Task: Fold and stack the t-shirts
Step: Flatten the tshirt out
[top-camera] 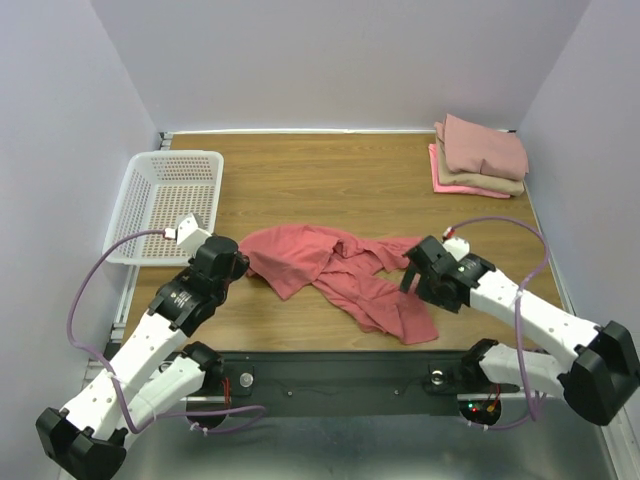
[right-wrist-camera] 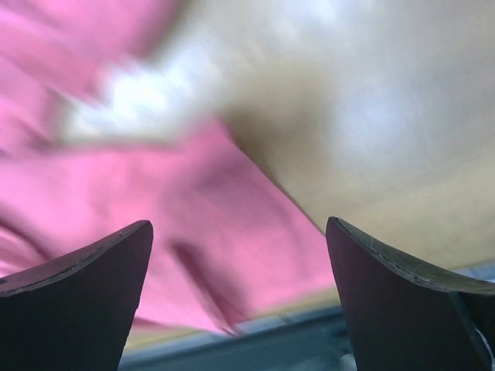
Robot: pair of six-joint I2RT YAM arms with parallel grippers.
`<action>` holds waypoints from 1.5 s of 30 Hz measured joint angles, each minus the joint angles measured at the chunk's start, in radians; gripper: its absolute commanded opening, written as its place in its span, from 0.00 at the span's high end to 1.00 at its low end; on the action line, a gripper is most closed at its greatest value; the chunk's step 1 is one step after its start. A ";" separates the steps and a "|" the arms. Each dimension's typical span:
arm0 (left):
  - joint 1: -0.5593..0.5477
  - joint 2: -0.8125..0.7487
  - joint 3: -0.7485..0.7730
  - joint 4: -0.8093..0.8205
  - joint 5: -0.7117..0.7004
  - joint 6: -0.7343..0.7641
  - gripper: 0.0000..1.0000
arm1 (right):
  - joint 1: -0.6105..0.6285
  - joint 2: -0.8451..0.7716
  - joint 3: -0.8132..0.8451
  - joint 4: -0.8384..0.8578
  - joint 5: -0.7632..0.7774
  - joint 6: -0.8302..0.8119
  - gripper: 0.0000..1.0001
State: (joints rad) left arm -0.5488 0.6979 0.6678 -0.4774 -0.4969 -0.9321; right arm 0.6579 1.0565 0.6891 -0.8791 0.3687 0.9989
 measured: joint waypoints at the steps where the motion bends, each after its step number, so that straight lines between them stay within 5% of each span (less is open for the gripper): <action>1: 0.000 0.000 0.000 -0.006 -0.001 -0.002 1.00 | 0.000 0.032 0.037 0.014 0.027 0.000 0.00; 14: 0.000 -0.015 0.000 -0.046 -0.002 -0.005 1.00 | -0.192 0.411 0.209 0.312 0.058 -0.100 0.08; 20: 0.000 -0.013 0.000 -0.044 -0.001 -0.005 1.00 | -0.240 0.476 0.195 0.415 0.004 -0.113 0.22; 23: 0.000 -0.002 0.000 -0.044 -0.001 -0.005 1.00 | -0.256 0.484 0.176 0.484 -0.006 -0.119 0.33; 26: 0.000 0.003 0.000 -0.045 -0.001 -0.006 1.00 | -0.269 0.491 0.159 0.539 -0.020 -0.126 0.56; 27: 0.000 0.003 0.000 -0.045 -0.001 -0.008 1.00 | -0.273 0.492 0.152 0.558 -0.026 -0.132 0.74; 33: 0.000 -0.001 0.002 -0.050 -0.001 -0.010 1.00 | -0.280 0.492 0.145 0.607 -0.037 -0.145 1.00; 38: 0.000 0.000 0.060 -0.067 -0.002 0.000 1.00 | -0.281 0.420 0.152 0.603 -0.035 -0.188 1.00; 45: 0.000 0.000 0.325 -0.068 -0.023 0.056 1.00 | -0.284 0.212 0.332 0.583 -0.002 -0.289 1.00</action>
State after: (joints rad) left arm -0.5484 0.6983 0.9924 -0.5449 -0.5198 -0.8757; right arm 0.3740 1.2686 1.0206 -0.2966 0.3664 0.7097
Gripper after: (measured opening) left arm 0.015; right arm 0.021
